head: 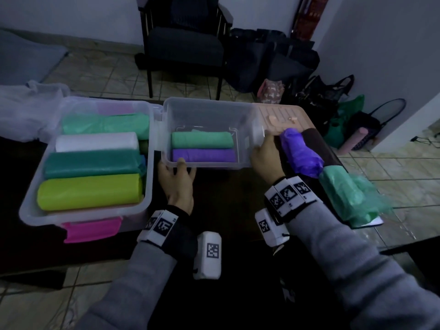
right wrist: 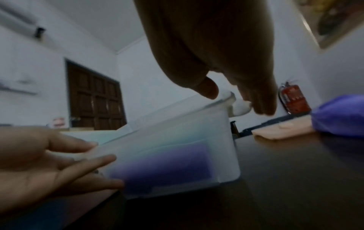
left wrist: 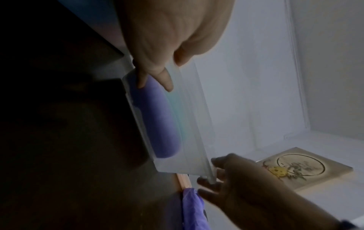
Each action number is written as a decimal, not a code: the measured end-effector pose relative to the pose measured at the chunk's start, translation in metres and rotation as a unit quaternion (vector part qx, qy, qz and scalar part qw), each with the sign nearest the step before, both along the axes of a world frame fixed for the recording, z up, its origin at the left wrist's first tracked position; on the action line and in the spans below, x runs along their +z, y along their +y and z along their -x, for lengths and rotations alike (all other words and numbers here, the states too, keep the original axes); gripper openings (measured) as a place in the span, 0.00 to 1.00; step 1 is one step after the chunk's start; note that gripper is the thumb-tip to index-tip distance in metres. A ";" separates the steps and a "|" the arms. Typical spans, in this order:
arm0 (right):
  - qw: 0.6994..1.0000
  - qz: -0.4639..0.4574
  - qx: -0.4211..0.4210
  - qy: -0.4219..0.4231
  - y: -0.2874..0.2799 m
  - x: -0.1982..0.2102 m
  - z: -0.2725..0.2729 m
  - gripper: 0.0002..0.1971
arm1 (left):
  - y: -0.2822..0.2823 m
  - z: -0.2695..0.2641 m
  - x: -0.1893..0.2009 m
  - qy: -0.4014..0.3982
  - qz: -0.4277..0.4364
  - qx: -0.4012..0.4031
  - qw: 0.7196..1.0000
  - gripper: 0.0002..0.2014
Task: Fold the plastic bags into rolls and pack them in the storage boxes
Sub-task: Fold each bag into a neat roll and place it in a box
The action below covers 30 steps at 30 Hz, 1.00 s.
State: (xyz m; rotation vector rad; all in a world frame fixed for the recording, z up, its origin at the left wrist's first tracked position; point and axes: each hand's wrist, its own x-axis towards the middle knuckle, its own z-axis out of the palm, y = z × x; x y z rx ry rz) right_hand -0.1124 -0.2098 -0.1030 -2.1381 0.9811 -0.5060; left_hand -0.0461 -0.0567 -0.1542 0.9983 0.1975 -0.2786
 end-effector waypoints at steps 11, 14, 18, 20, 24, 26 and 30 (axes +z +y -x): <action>0.989 -0.126 0.013 -0.070 -0.017 -0.015 0.000 0.25 | -0.022 -0.025 -0.008 -0.016 -0.125 0.044 0.991 0.32; 0.988 -0.133 0.022 -0.076 -0.021 -0.014 -0.005 0.23 | -0.025 -0.031 -0.008 -0.009 -0.153 0.026 0.988 0.34; 0.989 -0.124 0.035 -0.070 -0.022 -0.012 -0.006 0.18 | -0.023 -0.030 0.001 -0.023 -0.203 0.033 0.978 0.26; 0.988 -0.124 0.049 -0.078 -0.022 -0.011 -0.003 0.19 | -0.023 -0.024 0.004 -0.034 -0.222 0.025 0.974 0.27; 0.991 -0.091 -0.007 -0.094 -0.026 -0.018 0.011 0.21 | -0.024 0.011 0.007 -0.003 -0.318 -0.048 0.947 0.29; 0.991 -0.021 -0.085 -0.104 -0.033 -0.021 0.025 0.17 | -0.028 0.039 0.006 -0.054 -0.365 -0.134 0.920 0.27; 0.979 0.130 -0.154 -0.027 -0.061 -0.023 0.069 0.20 | -0.044 0.093 -0.003 -0.249 -0.490 -0.361 0.754 0.28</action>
